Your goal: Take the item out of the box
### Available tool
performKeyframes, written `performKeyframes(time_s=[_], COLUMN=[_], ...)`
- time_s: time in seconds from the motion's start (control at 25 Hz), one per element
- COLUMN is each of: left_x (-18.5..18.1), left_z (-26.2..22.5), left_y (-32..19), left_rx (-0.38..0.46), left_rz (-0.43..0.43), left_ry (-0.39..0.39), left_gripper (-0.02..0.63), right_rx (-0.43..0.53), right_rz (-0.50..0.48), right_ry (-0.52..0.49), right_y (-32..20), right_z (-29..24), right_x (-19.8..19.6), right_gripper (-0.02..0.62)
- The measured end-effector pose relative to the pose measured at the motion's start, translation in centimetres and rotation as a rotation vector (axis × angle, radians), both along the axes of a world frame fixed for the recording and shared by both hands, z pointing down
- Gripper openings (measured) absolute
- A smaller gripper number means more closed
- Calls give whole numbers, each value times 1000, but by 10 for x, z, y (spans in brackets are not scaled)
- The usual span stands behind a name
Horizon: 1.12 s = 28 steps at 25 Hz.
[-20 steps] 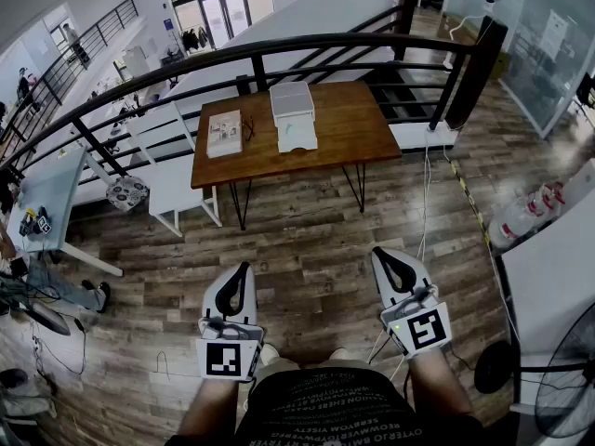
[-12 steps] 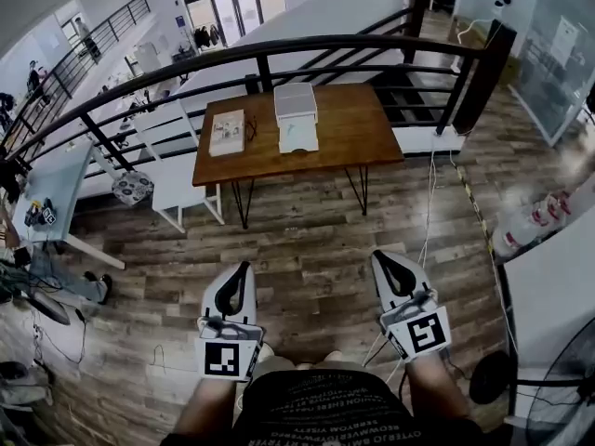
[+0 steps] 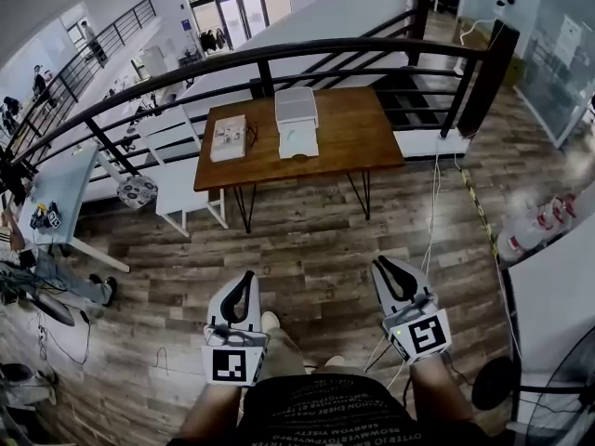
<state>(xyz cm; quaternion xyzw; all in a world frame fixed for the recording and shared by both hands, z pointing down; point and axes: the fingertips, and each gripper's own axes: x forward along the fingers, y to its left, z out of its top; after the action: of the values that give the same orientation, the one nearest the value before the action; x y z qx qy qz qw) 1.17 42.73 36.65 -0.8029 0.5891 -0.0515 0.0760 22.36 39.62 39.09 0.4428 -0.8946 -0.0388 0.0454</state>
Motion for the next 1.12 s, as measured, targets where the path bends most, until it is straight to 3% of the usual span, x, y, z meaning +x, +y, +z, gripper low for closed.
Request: performKeyframes(time_s=[0.12,0.4,1.12], left_x=[-4,-30,-75], left_z=[-4,5,13], left_y=[-7,-40,-151], left_rx=[16,-14,-25], left_rz=[5,12,85], left_ry=[42,29,68], left_gripper=[5,5,5], right_rx=[-5,-32,-74], right_rz=[-14,-10,17], right_ry=[2,2,20], right_y=[-8,-41,-142], right_z=[3,14,23], right_x=[-8,-33,-89], right_gripper=[75,132,155])
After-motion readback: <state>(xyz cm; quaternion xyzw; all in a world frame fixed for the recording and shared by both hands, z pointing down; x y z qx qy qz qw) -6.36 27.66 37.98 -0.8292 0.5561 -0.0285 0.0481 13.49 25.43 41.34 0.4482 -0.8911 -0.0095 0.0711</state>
